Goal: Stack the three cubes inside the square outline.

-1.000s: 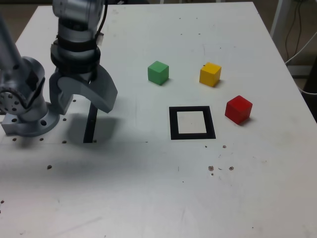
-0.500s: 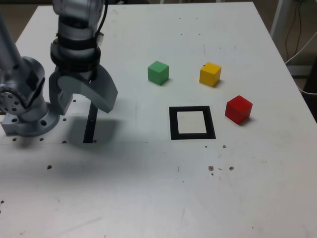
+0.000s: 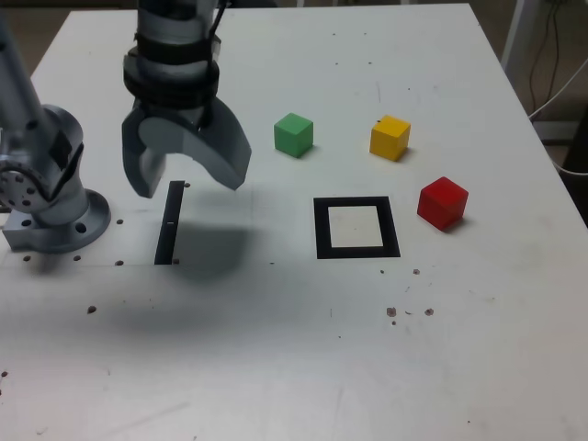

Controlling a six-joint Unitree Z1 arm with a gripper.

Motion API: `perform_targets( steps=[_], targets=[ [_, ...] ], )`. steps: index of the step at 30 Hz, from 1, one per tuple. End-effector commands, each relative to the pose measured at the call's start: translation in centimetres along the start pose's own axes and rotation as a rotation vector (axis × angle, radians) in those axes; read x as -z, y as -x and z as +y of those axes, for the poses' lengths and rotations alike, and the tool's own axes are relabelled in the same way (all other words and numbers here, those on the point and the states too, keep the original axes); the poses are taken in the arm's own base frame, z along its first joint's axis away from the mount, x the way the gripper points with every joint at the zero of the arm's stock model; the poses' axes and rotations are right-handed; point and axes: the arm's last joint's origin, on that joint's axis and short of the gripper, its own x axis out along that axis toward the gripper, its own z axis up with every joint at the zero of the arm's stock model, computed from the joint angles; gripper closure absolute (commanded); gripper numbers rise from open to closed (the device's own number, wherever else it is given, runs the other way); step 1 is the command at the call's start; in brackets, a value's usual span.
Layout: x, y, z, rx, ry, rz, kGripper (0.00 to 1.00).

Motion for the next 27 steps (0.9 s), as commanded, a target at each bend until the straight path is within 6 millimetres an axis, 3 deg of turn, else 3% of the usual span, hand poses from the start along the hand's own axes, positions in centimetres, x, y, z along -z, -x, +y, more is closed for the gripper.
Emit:
perform_targets(
  steps=[1, 27],
  targets=[
    [-1.1, 0.9, 0.0, 0.002, 0.001, -0.01, 0.01],
    [-12.3, 7.0, -0.3, -0.004, -0.039, -0.062, 0.01]
  ],
)
